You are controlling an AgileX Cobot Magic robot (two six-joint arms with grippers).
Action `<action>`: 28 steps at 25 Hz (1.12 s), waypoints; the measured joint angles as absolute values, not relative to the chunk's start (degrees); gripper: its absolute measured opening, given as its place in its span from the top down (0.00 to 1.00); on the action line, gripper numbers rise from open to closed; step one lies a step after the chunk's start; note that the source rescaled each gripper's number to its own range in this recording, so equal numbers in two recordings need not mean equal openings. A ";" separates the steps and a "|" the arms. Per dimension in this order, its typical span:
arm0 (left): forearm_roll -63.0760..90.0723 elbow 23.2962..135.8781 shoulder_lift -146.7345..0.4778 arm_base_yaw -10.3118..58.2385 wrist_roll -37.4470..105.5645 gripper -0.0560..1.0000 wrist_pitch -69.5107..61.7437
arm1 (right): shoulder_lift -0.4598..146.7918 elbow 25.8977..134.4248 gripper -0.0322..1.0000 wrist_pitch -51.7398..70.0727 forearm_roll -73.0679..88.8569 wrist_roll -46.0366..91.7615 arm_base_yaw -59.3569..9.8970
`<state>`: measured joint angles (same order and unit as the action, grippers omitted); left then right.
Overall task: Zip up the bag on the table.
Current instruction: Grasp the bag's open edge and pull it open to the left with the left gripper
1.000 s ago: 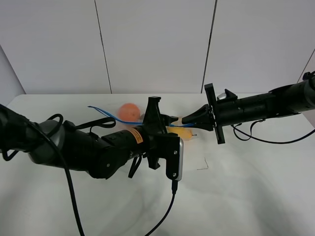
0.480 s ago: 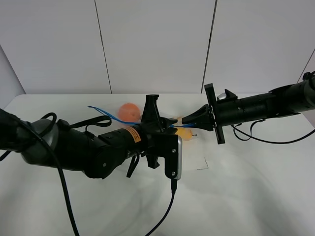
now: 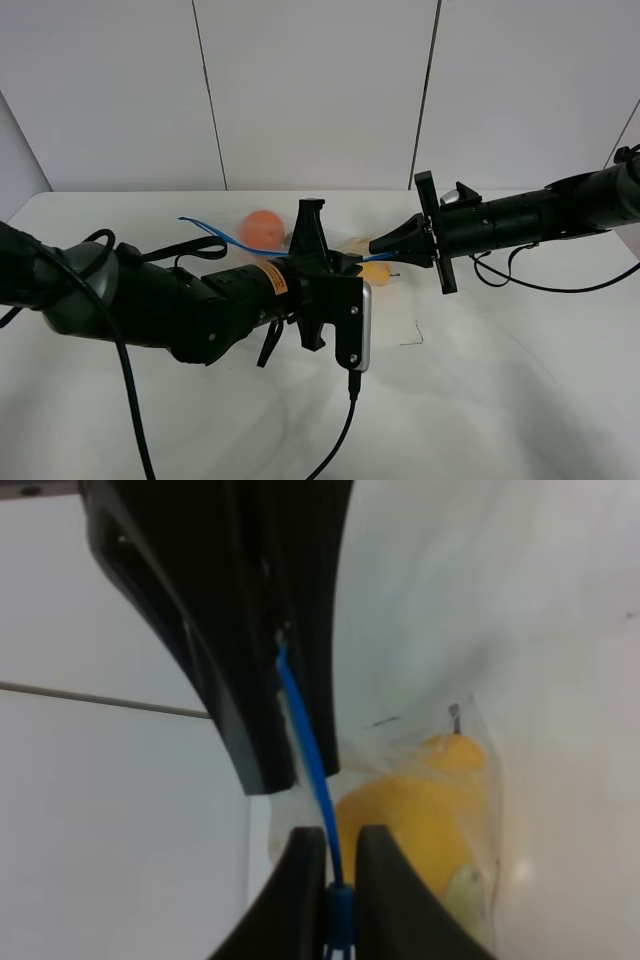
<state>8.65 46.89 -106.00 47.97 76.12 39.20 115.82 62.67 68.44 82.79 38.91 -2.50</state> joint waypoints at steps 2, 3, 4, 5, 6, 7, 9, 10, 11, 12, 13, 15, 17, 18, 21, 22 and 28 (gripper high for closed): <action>8.65 46.89 -106.00 47.97 76.10 0.95 39.20 | 115.82 62.67 0.97 68.44 82.74 38.91 -2.50; 8.65 46.89 -106.00 47.97 76.10 0.95 39.15 | 115.82 62.67 0.97 68.44 82.74 38.91 -2.50; 8.65 46.89 -106.00 47.97 76.10 0.95 39.15 | 115.82 62.67 0.97 68.44 82.74 38.91 -2.50; 8.65 46.89 -106.00 47.97 76.10 0.95 39.15 | 115.82 62.67 0.97 68.44 82.74 38.91 -2.50; 8.65 46.89 -106.00 47.92 76.15 0.95 39.15 | 115.82 62.67 0.97 68.44 82.74 38.91 -2.50; 8.65 46.89 -106.00 47.78 76.40 0.95 39.15 | 115.82 62.67 0.97 68.44 82.74 38.91 -2.50; 8.80 46.89 -106.00 47.01 76.89 0.95 39.14 | 115.82 62.67 0.97 68.38 82.74 38.91 -2.50; 9.12 46.89 -106.00 46.40 77.17 0.95 39.09 | 115.82 62.67 0.97 68.11 82.86 38.91 -2.50; 9.76 46.89 -106.00 45.65 77.46 0.95 39.02 | 115.82 62.67 0.97 67.87 83.16 38.91 -2.50; 10.49 46.89 -106.00 44.93 78.20 0.95 38.87 | 115.82 62.67 0.97 67.58 83.39 38.91 -2.50; 11.29 46.84 -106.00 43.95 79.12 0.95 38.76 | 115.82 62.67 0.97 67.40 83.50 38.91 -2.50; 12.29 46.21 -106.00 41.87 81.12 0.95 38.76 | 115.82 62.67 0.97 67.29 83.56 38.91 -2.50; 12.41 45.08 -105.91 40.04 82.87 0.95 38.94 | 115.82 62.67 0.97 67.29 83.61 38.91 -2.50; 12.41 44.38 -105.85 38.96 83.23 0.95 39.17 | 115.82 62.67 0.97 67.29 83.61 38.91 -2.50; 12.30 42.29 -105.16 35.47 84.32 0.95 40.10 | 115.82 62.67 0.97 67.29 83.61 38.91 -2.50; 12.30 41.67 -105.00 34.05 84.73 0.95 40.51 | 115.82 62.67 0.97 67.29 83.61 38.91 -2.50; 12.06 40.26 -104.66 24.78 85.36 0.95 40.63 | 115.82 62.67 0.97 67.34 83.79 38.86 -2.59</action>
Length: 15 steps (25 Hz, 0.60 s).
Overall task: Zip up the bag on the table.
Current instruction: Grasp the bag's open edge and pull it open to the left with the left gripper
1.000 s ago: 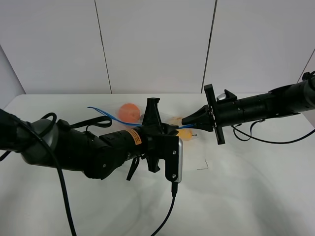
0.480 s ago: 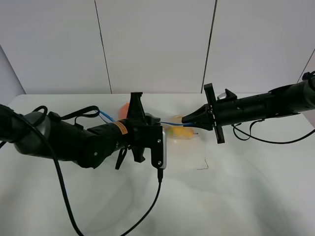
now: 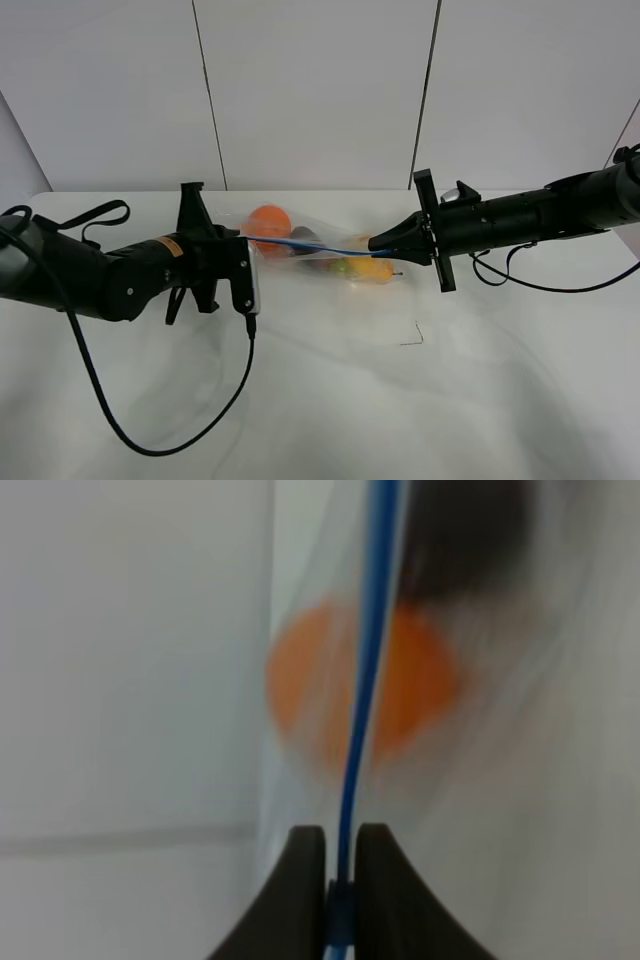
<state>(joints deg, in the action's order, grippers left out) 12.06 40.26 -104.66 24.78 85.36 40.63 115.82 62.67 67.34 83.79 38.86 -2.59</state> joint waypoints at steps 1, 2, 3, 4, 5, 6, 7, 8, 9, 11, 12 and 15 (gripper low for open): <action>11.90 40.26 -104.66 23.28 85.41 0.95 40.67 | 115.82 62.67 0.97 67.45 83.79 38.86 -2.59; 11.64 40.26 -104.66 22.05 85.42 0.95 40.67 | 115.82 62.67 0.97 67.50 83.79 38.86 -2.64; 11.17 40.26 -104.66 20.61 85.42 0.95 40.62 | 115.82 62.67 0.97 67.50 83.79 38.86 -2.66; 10.51 40.26 -104.66 19.27 85.42 0.95 40.62 | 115.82 62.67 0.97 67.50 83.73 38.86 -2.71; 10.04 40.26 -104.66 18.26 85.42 0.95 40.62 | 115.82 62.67 0.97 67.50 83.73 38.86 -2.71; 9.38 40.26 -104.66 17.18 85.42 0.95 40.62 | 115.82 62.67 0.97 67.50 83.73 38.86 -2.71; 8.58 40.26 -104.66 16.35 85.42 0.95 40.62 | 115.82 62.67 0.97 67.50 83.73 38.86 -2.71; 8.06 40.20 -104.66 15.62 85.42 0.95 40.62 | 115.82 62.67 0.97 67.50 83.73 38.86 -2.71; 7.20 40.20 -104.66 15.21 85.42 0.95 40.62 | 115.82 62.67 0.97 67.50 83.66 38.86 -2.71; 5.95 40.20 -104.66 14.80 85.23 0.95 40.55 | 115.82 62.67 0.97 67.50 83.79 38.86 -2.78; 5.77 40.20 -104.66 14.74 85.06 0.95 40.55 | 115.82 62.67 0.97 67.50 83.79 38.86 -2.78; 4.69 40.20 -104.66 14.56 84.07 0.93 40.55 | 115.82 62.67 0.97 67.50 83.79 38.86 -2.78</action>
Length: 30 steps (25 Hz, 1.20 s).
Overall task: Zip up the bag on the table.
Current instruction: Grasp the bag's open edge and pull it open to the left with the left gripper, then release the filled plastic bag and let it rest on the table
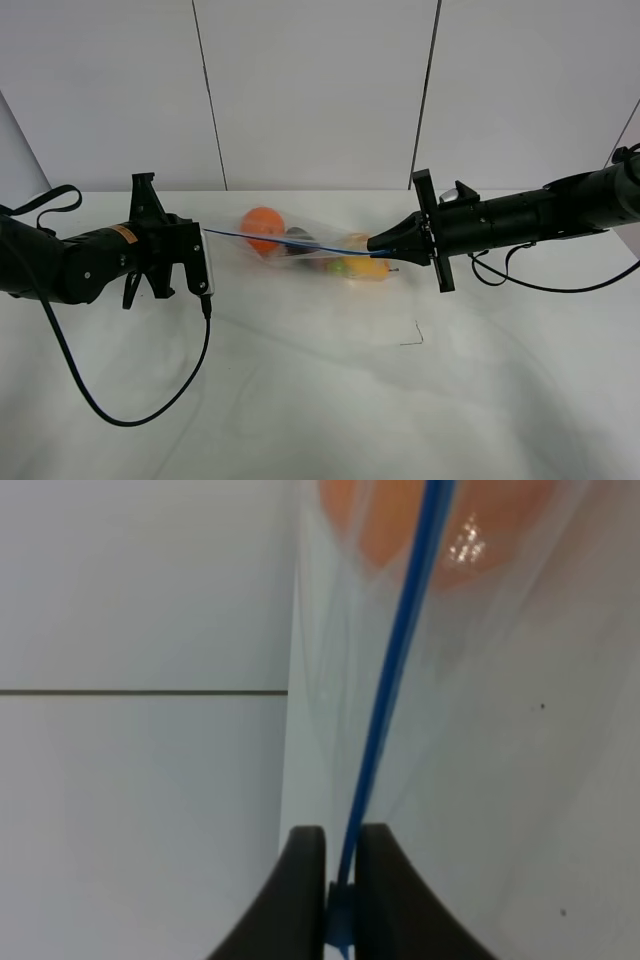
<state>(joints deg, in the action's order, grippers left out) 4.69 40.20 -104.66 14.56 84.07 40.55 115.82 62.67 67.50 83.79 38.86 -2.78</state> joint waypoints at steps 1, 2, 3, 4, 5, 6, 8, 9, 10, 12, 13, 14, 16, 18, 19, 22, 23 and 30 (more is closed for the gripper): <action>4.40 40.20 -104.66 14.49 83.93 0.90 40.55 | 115.82 62.67 0.97 67.50 83.79 38.86 -2.78; 4.38 40.20 -104.66 14.45 83.80 0.85 40.55 | 115.82 62.67 0.97 67.50 83.79 38.86 -2.78; 4.38 40.20 -104.66 14.26 83.47 0.76 40.55 | 115.82 62.67 0.97 67.50 83.57 38.86 -2.78; 4.44 40.20 -104.66 14.08 82.95 0.65 40.55 | 115.82 62.67 0.97 67.50 83.35 38.86 -2.78; 4.44 40.20 -104.66 14.00 82.21 0.55 40.55 | 115.82 62.67 0.97 67.50 83.31 38.86 -2.78; 4.48 40.20 -104.66 14.00 81.22 0.42 40.55 | 115.82 62.67 0.97 67.52 83.31 38.86 -2.78; 4.48 40.20 -104.66 13.96 79.69 0.24 40.55 | 115.82 62.67 0.97 67.52 83.28 38.86 -2.78; 4.48 40.20 -104.66 13.95 79.27 0.21 40.55 | 115.82 62.67 0.97 67.52 83.24 38.86 -2.78; 4.48 40.20 -104.66 13.95 79.13 0.18 40.55 | 115.82 62.67 0.97 67.52 83.24 38.86 -2.78; 4.48 40.20 -104.66 13.95 79.08 0.16 40.55 | 115.82 62.67 0.97 67.52 83.22 38.86 -2.78; 4.55 40.20 -104.66 13.95 78.95 0.15 40.55 | 115.82 62.67 0.97 67.52 83.22 38.86 -2.78; 5.18 40.20 -104.66 13.95 78.78 0.14 40.55 | 115.82 62.67 0.97 67.52 83.17 38.86 -2.78; 8.54 40.20 -104.66 13.95 77.76 0.13 40.55 | 115.82 62.67 0.97 67.52 83.17 38.86 -2.78; 14.93 40.20 -104.66 13.95 76.45 0.13 40.55 | 115.82 62.67 0.97 67.52 83.17 38.86 -2.78; 19.04 40.20 -104.66 13.95 75.77 0.13 40.55 | 115.82 62.67 0.97 67.52 83.17 38.86 -2.78; 30.99 40.20 -104.66 13.95 72.76 0.13 40.55 | 115.82 62.67 0.97 67.52 83.17 38.86 -2.78; 34.12 40.20 -104.66 13.90 71.95 0.13 40.55 | 115.82 62.67 0.97 67.52 83.17 38.86 -2.78; 49.41 41.01 -104.35 12.21 62.84 0.13 38.90 | 115.82 62.67 0.97 67.57 83.17 38.86 -2.78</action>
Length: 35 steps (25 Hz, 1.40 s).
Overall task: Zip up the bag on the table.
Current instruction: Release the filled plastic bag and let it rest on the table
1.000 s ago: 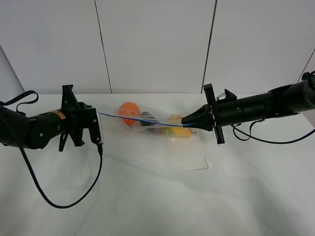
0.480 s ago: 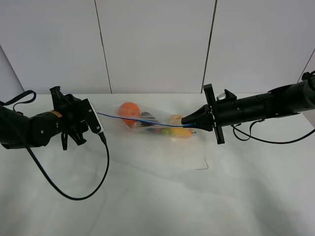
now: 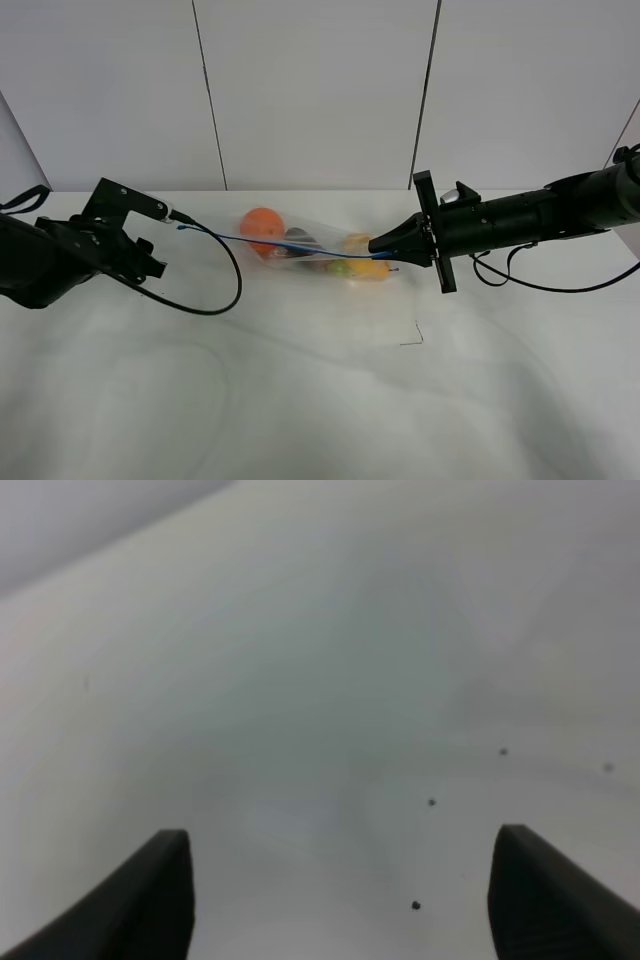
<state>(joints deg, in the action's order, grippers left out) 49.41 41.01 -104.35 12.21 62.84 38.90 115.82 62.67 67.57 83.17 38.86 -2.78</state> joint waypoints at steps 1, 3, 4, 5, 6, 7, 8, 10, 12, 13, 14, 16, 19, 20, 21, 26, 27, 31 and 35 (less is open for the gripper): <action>51.04 41.76 -103.80 11.35 62.26 0.13 36.94 | 115.82 62.67 0.97 67.62 83.17 38.86 -2.78; 53.81 43.78 -102.03 8.68 61.66 0.13 31.36 | 115.82 62.67 0.97 67.62 83.17 38.86 -2.78; 54.91 45.24 -100.91 7.24 61.63 0.13 26.91 | 115.82 62.67 0.97 67.67 83.17 38.86 -2.78; 56.29 46.53 -99.83 5.25 61.56 0.13 21.53 | 115.82 62.67 0.97 67.67 83.17 38.86 -2.78; 57.51 48.12 -98.86 2.99 61.56 0.13 16.35 | 115.82 62.67 0.97 67.67 83.17 38.86 -2.78; 58.53 49.77 -98.26 0.52 61.49 0.13 9.28 | 115.82 62.67 0.97 67.67 83.17 38.86 -2.78; 59.04 51.46 -97.84 -1.58 61.41 0.13 1.55 | 115.82 62.67 0.97 67.67 83.17 38.86 -2.78; 59.45 54.24 -97.78 -6.19 61.36 0.13 -12.84 | 115.82 62.67 0.97 67.67 83.17 38.86 -2.78; 59.44 56.29 -97.85 -9.22 60.90 0.13 -25.82 | 115.82 62.67 0.97 67.67 83.17 38.86 -2.78; 58.99 56.98 -97.85 -10.21 59.61 0.13 -30.27 | 115.82 62.67 0.97 67.67 83.17 38.86 -2.78; 57.60 57.83 -97.85 -10.72 57.31 0.13 -32.82 | 115.82 62.67 0.97 67.67 83.17 38.86 -2.78; 52.05 59.44 -97.85 -10.75 49.93 0.13 -36.29 | 115.82 62.67 0.97 67.67 83.17 38.86 -2.78; 35.46 62.54 -97.85 -8.55 33.32 0.13 -39.76 | 115.82 62.67 0.97 67.67 83.17 38.86 -2.78; 28.35 63.42 -97.85 -7.17 26.44 0.13 -41.33 | 115.82 62.67 0.97 67.67 83.17 38.86 -2.78; 21.06 64.42 -97.85 -5.66 19.23 0.13 -42.74 | 115.82 62.67 0.97 67.67 83.17 38.86 -2.78; -2.99 68.19 -97.85 -0.04 -5.17 0.13 -49.69 | 115.82 62.67 0.97 67.67 83.17 38.86 -2.78; -5.25 68.53 -97.85 0.59 -7.03 0.13 -50.22 | 115.82 62.67 0.97 67.67 83.17 38.86 -2.78; -6.46 69.41 -97.85 1.23 -9.35 0.13 -52.38 | 115.82 62.67 0.97 67.67 83.17 38.86 -2.78; -2.16 69.69 -97.85 1.23 -7.42 0.13 -57.86 | 115.82 62.67 0.97 67.67 83.17 38.86 -2.78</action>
